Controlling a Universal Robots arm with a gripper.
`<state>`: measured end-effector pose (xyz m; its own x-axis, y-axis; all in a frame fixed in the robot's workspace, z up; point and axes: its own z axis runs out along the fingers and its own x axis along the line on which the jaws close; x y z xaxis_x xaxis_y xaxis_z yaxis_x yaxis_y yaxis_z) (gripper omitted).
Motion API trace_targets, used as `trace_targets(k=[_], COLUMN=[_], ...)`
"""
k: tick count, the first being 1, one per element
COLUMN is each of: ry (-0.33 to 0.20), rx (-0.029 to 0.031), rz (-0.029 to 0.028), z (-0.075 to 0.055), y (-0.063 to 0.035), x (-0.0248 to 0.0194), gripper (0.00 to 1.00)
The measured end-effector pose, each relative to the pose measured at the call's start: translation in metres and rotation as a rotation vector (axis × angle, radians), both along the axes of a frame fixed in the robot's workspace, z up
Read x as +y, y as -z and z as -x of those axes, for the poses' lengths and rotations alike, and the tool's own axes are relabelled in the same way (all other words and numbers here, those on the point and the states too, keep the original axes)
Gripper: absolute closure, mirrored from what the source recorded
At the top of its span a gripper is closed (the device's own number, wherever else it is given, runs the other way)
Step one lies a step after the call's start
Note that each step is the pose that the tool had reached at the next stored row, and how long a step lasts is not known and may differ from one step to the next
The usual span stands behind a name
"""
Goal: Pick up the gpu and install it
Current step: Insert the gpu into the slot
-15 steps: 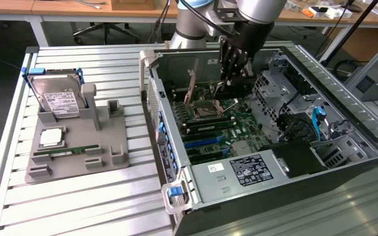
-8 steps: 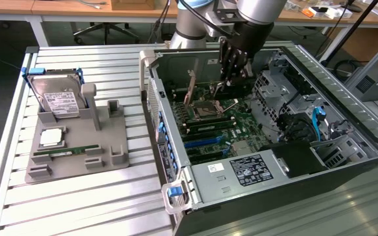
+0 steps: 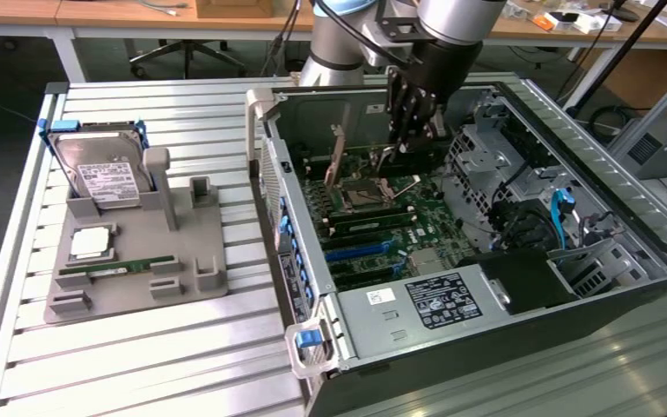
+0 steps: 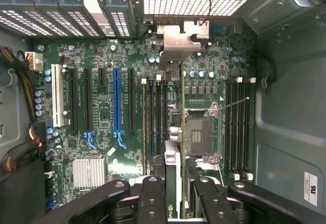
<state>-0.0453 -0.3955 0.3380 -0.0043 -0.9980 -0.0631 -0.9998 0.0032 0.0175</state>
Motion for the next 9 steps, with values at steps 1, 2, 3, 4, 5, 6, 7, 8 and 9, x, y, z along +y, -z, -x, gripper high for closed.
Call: trace_targets(k=[1, 2, 3, 4, 5, 6, 7, 8, 9], ry=[0.0, 0.0, 0.0, 0.0, 0.0, 0.0, 0.0, 0.0, 0.0], rx=[0.0, 0.0, 0.0, 0.0, 0.0, 0.0, 0.0, 0.0, 0.0], rz=[0.0, 0.0, 0.0, 0.0, 0.0, -0.0001, 0.0, 0.0, 0.0], z=[0.0, 0.0, 0.0, 0.0, 0.0, 0.0, 0.0, 0.0, 0.0], y=[0.0003, 0.0004, 0.0007, 0.0009, 0.0012, 0.0015, 0.0024, 0.0037, 0.0042], x=[0.0, 0.0, 0.0, 0.0, 0.0, 0.0, 0.0, 0.0, 0.0], gripper=[0.73, 0.73, 0.73, 0.73, 0.73, 0.73, 0.73, 0.73, 0.73])
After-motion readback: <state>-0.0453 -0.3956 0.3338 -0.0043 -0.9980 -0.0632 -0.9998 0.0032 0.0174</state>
